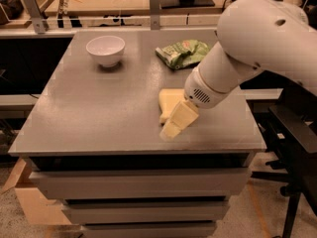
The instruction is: Place sponge into white bowl
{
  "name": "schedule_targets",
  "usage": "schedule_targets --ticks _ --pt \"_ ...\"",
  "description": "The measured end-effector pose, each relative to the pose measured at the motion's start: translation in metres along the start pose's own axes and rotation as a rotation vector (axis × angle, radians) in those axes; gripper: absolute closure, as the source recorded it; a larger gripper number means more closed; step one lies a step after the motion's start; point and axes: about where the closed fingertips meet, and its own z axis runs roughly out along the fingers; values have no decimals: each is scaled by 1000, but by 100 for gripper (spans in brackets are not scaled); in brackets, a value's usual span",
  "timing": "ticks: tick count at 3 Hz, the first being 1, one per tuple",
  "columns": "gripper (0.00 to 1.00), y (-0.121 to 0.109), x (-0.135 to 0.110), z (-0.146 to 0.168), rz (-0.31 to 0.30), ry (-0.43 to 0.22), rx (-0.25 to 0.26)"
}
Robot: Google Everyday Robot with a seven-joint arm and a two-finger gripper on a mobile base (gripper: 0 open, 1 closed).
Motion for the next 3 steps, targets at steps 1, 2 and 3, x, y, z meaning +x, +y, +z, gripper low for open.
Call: schedule_targets --ticks 1,2,3 --pt "0 -1 -5 17 3 19 7" --pt "18 -8 -11 28 21 8 20" --pt "50 -18 -13 37 43 -13 27"
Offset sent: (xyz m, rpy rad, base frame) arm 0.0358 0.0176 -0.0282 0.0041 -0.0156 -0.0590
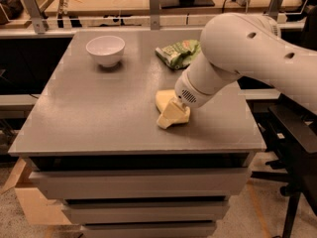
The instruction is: Place sponge into white bowl
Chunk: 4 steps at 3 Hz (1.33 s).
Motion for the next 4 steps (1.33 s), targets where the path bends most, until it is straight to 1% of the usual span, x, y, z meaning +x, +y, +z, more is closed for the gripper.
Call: schedule_targets --ticks 1,2,3,4 --pt "73 -4 -2 3 6 -12 0" --pt "96 -14 -15 -17 -22 -53 36" --pt "100 -25 -31 -43 -63 -82 94" --pt "100 -35 -42 -71 -98 -95 155"
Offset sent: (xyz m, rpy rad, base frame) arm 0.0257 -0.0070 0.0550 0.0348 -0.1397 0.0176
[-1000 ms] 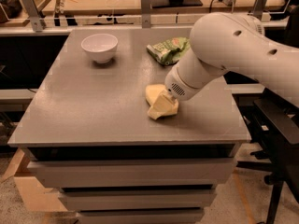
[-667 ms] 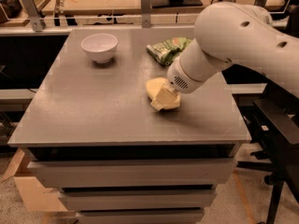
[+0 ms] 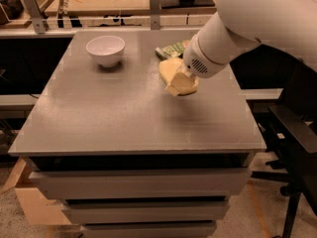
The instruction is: Place sponge into white bowl
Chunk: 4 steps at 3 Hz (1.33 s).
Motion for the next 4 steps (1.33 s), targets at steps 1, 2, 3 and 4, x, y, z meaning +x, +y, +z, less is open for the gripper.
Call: schedule_targets --ticks 1,2,3,4 --pt "100 -1 -4 1 -5 -7 1" --pt "100 -8 -39 4 -66 -45 4" --pt "100 -15 -95 15 -167 -98 -8" --pt "100 -20 -139 38 -232 -124 -50"
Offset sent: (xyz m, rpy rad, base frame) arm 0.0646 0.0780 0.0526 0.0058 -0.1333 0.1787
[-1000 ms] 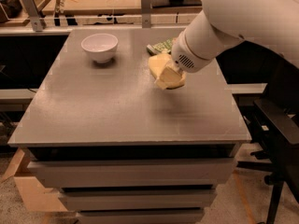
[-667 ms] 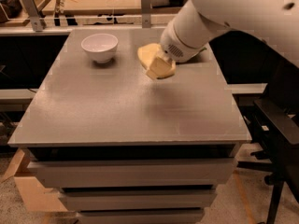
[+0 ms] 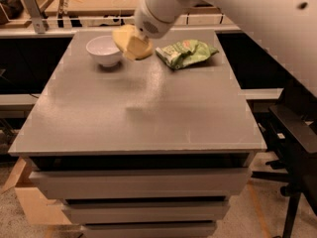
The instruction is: Place sponge into white bowl
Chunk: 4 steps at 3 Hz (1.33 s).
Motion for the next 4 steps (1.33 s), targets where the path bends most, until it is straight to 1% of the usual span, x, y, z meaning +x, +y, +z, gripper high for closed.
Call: schedule_targets --ticks 1,2,3,4 --pt "100 -13 -23 32 -25 -3 -52" --pt "100 -22 -42 55 -42 -6 -88" --pt "100 -29 -56 70 -47 -9 -106" --pt "100 -37 -63 81 -32 -9 -108"
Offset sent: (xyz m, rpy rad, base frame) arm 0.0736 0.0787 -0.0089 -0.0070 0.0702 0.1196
